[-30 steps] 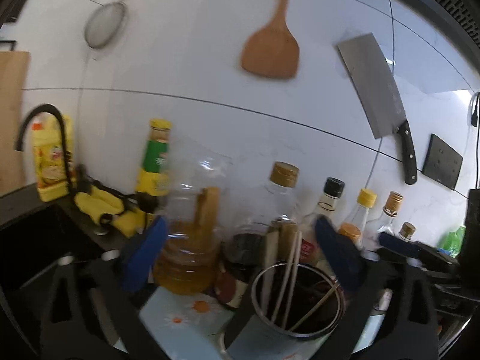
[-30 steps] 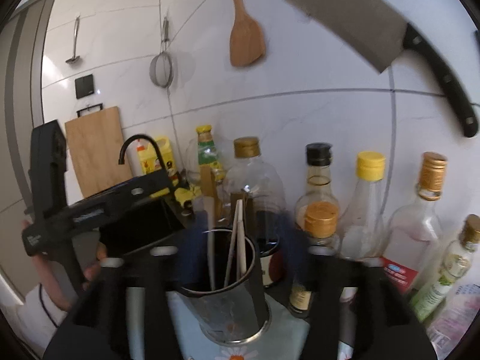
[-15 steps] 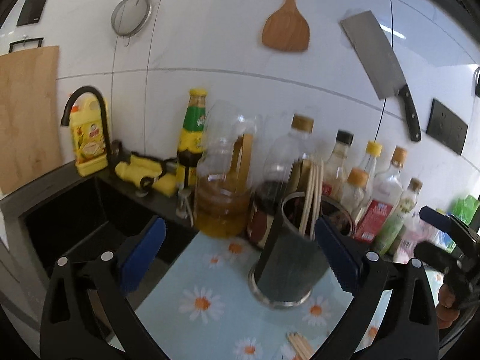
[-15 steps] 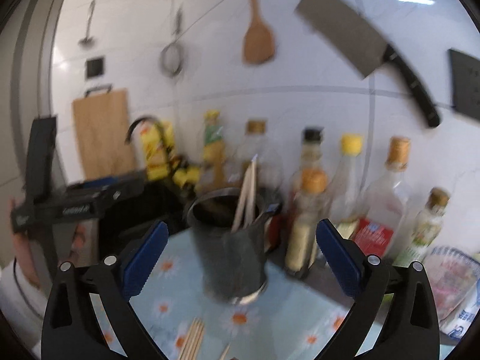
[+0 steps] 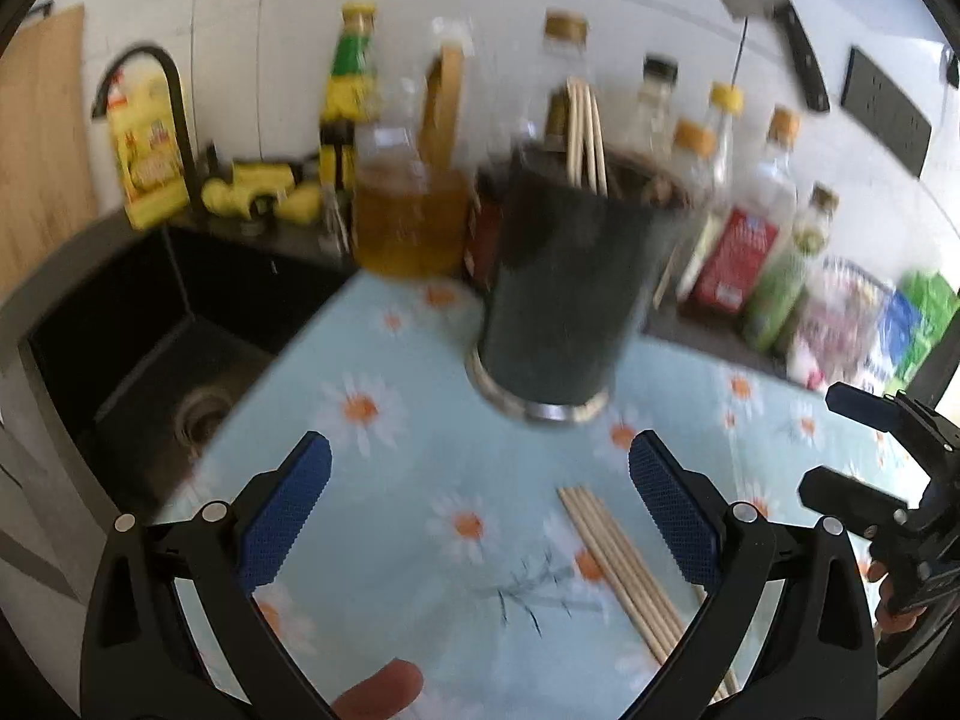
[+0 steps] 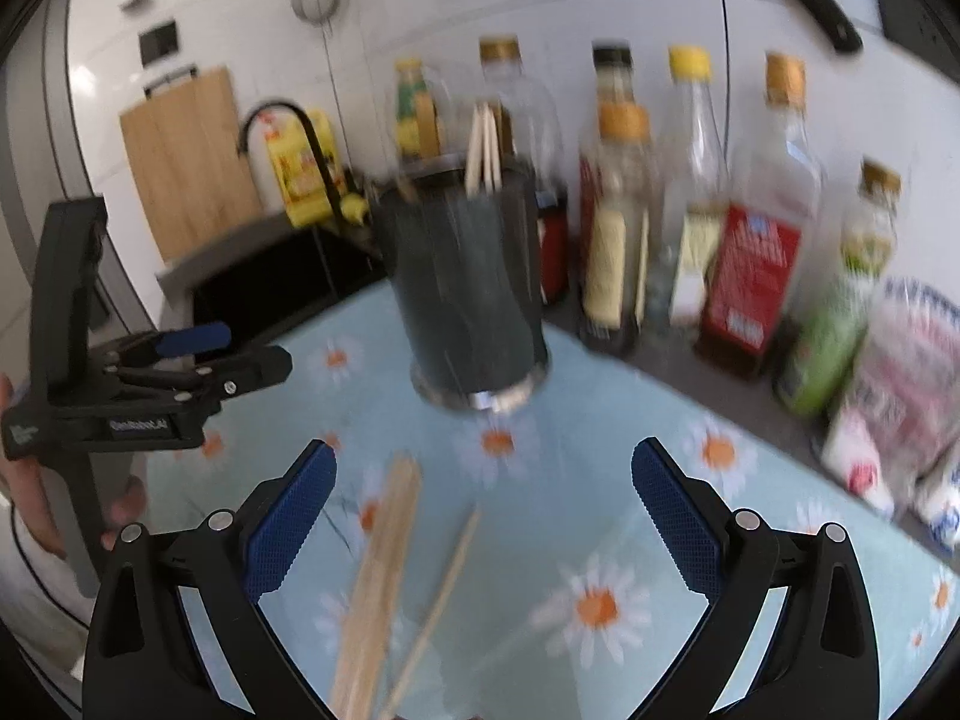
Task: Organize utensils
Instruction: 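Move both open tools back over the loose chopsticks on the tablecloth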
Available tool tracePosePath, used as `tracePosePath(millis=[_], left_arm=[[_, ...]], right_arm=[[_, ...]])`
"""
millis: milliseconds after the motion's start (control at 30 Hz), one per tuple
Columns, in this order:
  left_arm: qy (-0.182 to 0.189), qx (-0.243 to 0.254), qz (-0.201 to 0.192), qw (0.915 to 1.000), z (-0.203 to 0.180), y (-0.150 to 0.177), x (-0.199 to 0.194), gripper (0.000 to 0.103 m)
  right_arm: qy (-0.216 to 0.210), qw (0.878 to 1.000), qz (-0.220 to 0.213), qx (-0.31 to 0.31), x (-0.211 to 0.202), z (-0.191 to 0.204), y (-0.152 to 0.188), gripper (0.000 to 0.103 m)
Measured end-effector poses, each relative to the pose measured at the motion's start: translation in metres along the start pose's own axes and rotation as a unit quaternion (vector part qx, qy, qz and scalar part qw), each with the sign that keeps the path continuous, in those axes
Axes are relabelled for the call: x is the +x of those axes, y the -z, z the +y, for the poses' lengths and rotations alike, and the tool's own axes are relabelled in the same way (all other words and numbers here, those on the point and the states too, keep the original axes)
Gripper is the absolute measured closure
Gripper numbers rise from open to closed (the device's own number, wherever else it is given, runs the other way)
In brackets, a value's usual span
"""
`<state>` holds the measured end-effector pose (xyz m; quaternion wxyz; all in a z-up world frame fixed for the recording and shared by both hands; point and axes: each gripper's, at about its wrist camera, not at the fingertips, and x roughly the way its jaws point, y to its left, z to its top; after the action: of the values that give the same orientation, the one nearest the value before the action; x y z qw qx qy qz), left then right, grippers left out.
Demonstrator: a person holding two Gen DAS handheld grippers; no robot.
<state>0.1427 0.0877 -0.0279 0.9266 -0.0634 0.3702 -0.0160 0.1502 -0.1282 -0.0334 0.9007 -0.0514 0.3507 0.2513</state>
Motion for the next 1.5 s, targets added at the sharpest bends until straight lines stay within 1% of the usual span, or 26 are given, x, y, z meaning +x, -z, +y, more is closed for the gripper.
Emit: tracePosePath(millis=[133, 200, 333, 467, 533, 600, 700, 800, 933, 1033, 1167, 1200, 1300, 1400, 1467, 1500], left_arm=[[0.008, -0.010, 0.046, 0.9989, -0.007, 0.022, 0.016, 0.006], [0.008, -0.012, 0.065, 0.9978, -0.011, 0.031, 0.023, 0.006], [0.004, -0.020, 0.093, 0.9955, -0.020, 0.044, 0.032, 0.006], [-0.008, -0.013, 0.107, 0.9941, -0.033, 0.052, 0.036, 0.006], [-0.022, -0.010, 0.113, 0.9933, -0.037, 0.054, 0.038, 0.006], [-0.036, -0.008, 0.123, 0.9917, -0.040, 0.057, 0.040, 0.006], [-0.054, -0.010, 0.138, 0.9888, -0.041, 0.062, 0.045, 0.006], [-0.068, -0.017, 0.142, 0.9873, -0.037, 0.067, 0.045, 0.006], [-0.074, -0.025, 0.149, 0.9857, -0.036, 0.068, 0.043, 0.006], [-0.084, -0.030, 0.156, 0.9837, -0.038, 0.067, 0.044, 0.005], [-0.096, -0.051, 0.180, 0.9777, -0.036, 0.063, 0.047, 0.004], [-0.098, -0.055, 0.186, 0.9761, -0.036, 0.062, 0.048, 0.004], [-0.106, -0.067, 0.200, 0.9719, -0.036, 0.061, 0.049, 0.004], [-0.115, -0.090, 0.223, 0.9639, -0.037, 0.057, 0.053, 0.004], [-0.114, -0.089, 0.232, 0.9618, -0.039, 0.055, 0.058, 0.004], [-0.120, -0.079, 0.236, 0.9611, -0.042, 0.055, 0.060, 0.004]], right_arm=[[0.009, 0.999, 0.047, -0.003, 0.010, -0.001, 0.026, 0.008], [0.003, 0.997, 0.071, -0.011, 0.015, 0.001, 0.039, 0.008], [0.006, 0.995, 0.096, -0.027, 0.021, 0.005, 0.057, 0.008], [-0.002, 0.994, 0.106, -0.021, 0.024, 0.001, 0.067, 0.008], [-0.004, 0.994, 0.111, -0.022, 0.027, 0.002, 0.069, 0.008], [-0.001, 0.993, 0.115, -0.026, 0.029, 0.003, 0.072, 0.008], [0.017, 0.992, 0.125, -0.030, 0.033, 0.002, 0.076, 0.008], [0.018, 0.990, 0.136, -0.017, 0.037, -0.003, 0.078, 0.008], [0.015, 0.990, 0.141, -0.003, 0.039, -0.007, 0.080, 0.008], [0.014, 0.990, 0.144, -0.006, 0.041, -0.006, 0.081, 0.008], [0.026, 0.989, 0.147, -0.021, 0.043, 0.000, 0.081, 0.008], [0.034, 0.988, 0.150, -0.024, 0.045, 0.001, 0.081, 0.008], [0.044, 0.987, 0.154, -0.023, 0.047, 0.002, 0.080, 0.008], [0.046, 0.986, 0.162, -0.020, 0.048, 0.002, 0.079, 0.008], [0.046, 0.986, 0.161, -0.019, 0.048, 0.001, 0.079, 0.008], [0.047, 0.986, 0.160, -0.018, 0.048, 0.001, 0.080, 0.008]])
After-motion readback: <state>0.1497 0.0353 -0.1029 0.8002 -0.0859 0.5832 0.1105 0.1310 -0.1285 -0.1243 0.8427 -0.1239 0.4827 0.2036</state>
